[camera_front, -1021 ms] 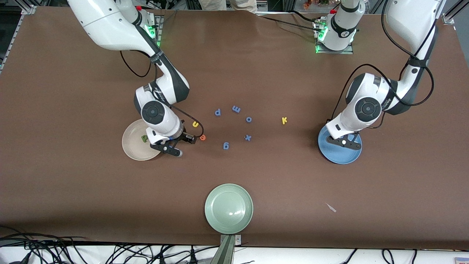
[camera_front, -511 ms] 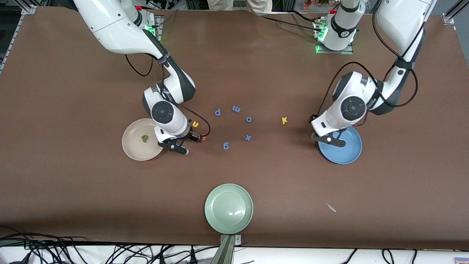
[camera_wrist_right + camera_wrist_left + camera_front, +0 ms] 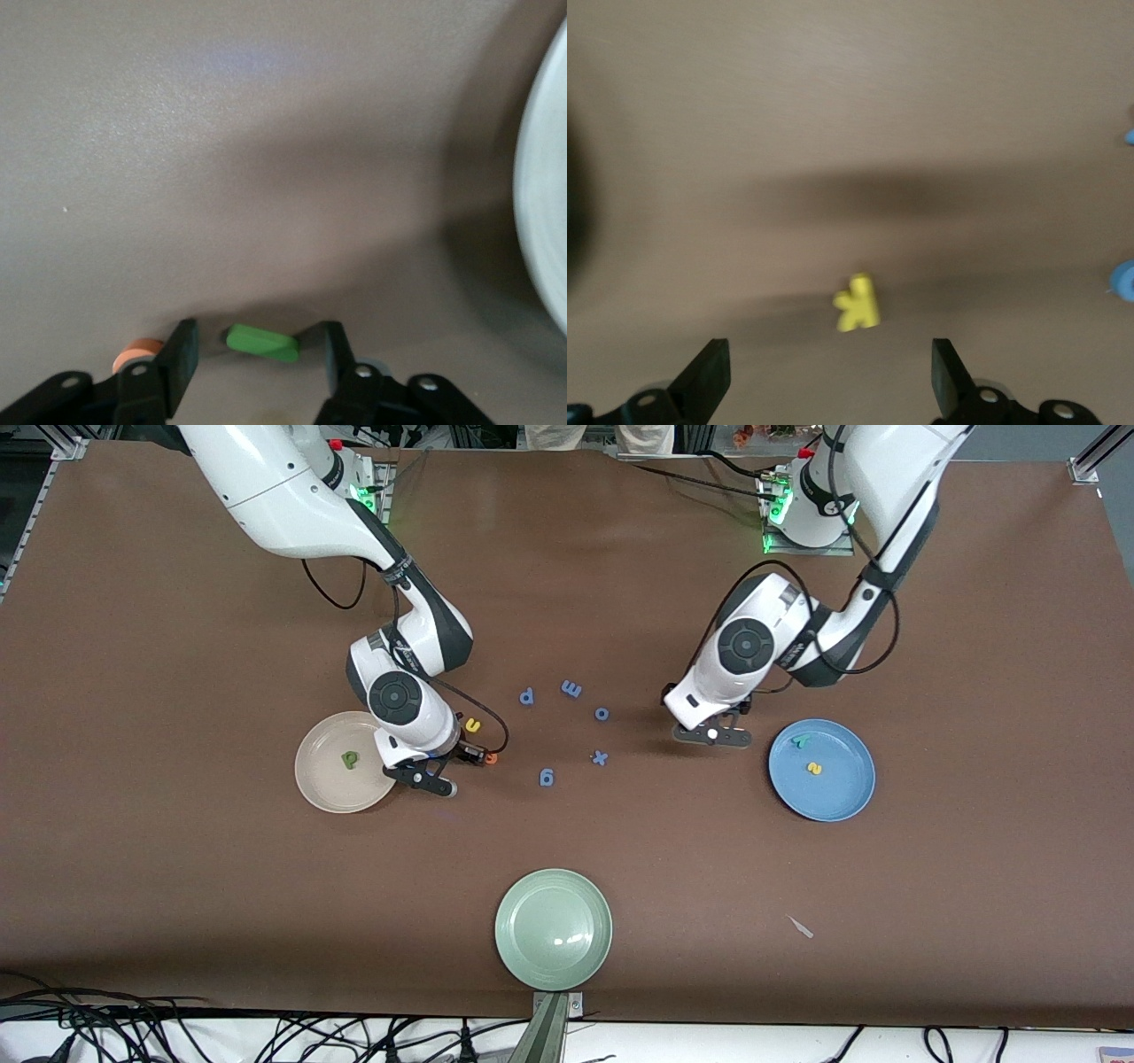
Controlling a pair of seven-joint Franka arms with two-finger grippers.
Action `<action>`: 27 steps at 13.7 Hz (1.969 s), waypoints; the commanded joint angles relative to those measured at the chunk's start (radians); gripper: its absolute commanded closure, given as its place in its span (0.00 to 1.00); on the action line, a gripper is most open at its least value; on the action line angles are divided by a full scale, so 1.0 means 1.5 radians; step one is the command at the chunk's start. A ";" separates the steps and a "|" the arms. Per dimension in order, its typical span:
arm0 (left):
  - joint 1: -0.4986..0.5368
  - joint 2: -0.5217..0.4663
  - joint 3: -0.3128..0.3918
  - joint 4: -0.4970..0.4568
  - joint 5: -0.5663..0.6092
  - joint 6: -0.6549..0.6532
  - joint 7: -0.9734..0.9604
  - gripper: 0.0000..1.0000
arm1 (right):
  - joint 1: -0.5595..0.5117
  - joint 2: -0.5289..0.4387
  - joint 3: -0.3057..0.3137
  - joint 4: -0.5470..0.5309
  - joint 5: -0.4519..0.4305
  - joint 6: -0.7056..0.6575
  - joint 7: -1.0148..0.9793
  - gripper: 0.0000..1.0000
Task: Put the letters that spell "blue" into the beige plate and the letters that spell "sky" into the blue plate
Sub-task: 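Grasp the yellow k with the left gripper while the right grasps green i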
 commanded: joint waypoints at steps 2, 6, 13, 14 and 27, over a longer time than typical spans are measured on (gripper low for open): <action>-0.001 0.026 0.004 -0.006 0.030 0.038 -0.026 0.00 | 0.000 -0.003 0.002 -0.008 -0.011 0.002 0.012 0.47; 0.003 0.051 0.002 -0.014 0.142 0.057 -0.089 0.03 | 0.000 -0.004 0.002 -0.008 -0.011 -0.001 0.011 0.56; -0.003 0.055 0.000 -0.026 0.143 0.063 -0.135 0.47 | -0.008 -0.035 0.002 -0.008 -0.010 -0.022 -0.010 0.65; -0.003 0.054 0.000 -0.027 0.143 0.063 -0.135 0.58 | -0.014 -0.048 0.000 -0.007 -0.010 -0.044 -0.025 0.65; 0.092 -0.038 -0.003 0.011 0.137 -0.092 0.129 0.89 | -0.102 -0.174 -0.035 -0.157 -0.004 -0.074 -0.240 0.38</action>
